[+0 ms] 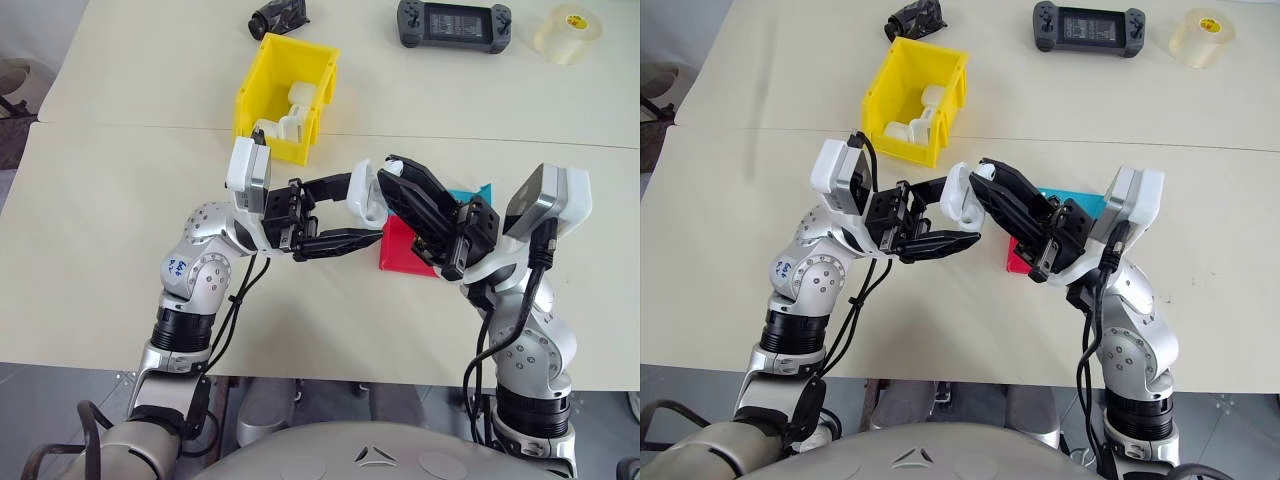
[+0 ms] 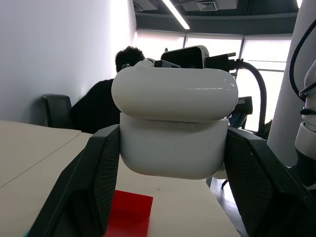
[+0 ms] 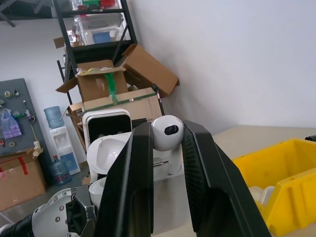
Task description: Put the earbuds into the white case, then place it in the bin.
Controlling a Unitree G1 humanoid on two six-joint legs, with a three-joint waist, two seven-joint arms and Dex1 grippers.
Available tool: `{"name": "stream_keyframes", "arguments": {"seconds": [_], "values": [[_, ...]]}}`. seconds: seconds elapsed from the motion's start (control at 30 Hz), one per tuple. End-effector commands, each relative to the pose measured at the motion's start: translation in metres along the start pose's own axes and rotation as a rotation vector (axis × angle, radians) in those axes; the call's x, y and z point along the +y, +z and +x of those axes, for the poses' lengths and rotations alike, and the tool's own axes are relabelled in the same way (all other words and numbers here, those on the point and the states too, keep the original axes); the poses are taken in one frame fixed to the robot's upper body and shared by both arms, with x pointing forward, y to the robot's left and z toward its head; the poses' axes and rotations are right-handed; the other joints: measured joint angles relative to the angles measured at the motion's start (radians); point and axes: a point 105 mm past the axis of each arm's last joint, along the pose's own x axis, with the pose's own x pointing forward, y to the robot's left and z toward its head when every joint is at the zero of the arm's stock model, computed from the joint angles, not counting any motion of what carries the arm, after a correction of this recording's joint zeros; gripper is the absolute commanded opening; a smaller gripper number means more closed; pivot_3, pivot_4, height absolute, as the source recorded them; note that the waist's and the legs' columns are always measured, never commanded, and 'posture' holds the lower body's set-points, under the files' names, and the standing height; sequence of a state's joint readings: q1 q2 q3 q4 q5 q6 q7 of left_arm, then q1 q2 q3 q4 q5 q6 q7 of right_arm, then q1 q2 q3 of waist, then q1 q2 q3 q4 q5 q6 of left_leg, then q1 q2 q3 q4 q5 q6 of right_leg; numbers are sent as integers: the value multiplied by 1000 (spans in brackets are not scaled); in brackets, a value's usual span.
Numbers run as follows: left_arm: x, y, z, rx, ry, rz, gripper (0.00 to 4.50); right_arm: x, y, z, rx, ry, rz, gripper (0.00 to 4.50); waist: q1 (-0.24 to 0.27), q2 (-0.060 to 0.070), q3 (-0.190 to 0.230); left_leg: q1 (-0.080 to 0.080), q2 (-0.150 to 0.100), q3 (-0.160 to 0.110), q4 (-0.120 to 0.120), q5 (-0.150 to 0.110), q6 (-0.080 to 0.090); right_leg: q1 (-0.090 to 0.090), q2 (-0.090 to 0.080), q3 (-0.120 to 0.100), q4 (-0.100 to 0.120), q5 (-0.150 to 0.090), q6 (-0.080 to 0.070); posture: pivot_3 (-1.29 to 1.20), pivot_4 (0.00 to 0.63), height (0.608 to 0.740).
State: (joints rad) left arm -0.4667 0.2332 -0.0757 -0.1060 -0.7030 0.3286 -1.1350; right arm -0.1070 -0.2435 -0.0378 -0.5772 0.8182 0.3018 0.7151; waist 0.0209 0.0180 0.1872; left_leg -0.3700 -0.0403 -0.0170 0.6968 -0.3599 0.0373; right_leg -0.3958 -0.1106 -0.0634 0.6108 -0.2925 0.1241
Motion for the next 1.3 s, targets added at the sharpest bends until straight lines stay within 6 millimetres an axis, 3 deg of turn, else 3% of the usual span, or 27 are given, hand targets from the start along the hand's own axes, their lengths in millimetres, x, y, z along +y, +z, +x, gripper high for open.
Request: {"name": "stream_keyframes", "arguments": {"seconds": [0.03, 0.6, 1.3], "values": [[-5, 17, 9, -42, -49, 59, 2784, 2, -7, -2, 39, 24, -13, 450, 0, 0, 0, 0, 0, 0, 0, 0, 0, 0, 0, 0, 0, 0, 0, 0, 150, 740], [-11, 15, 11, -30, -109, 31, 2784, 6, -20, -2, 115, 69, -39, 450, 0, 0, 0, 0, 0, 0, 0, 0, 0, 0, 0, 0, 0, 0, 0, 0, 150, 740], [-21, 6, 11, 16, -191, 66, 2784, 2, -28, -9, 196, 62, 47, 450, 1, 0, 0, 0, 0, 0, 0, 0, 0, 0, -2, 0, -1, 0, 0, 0, 150, 740]]}}
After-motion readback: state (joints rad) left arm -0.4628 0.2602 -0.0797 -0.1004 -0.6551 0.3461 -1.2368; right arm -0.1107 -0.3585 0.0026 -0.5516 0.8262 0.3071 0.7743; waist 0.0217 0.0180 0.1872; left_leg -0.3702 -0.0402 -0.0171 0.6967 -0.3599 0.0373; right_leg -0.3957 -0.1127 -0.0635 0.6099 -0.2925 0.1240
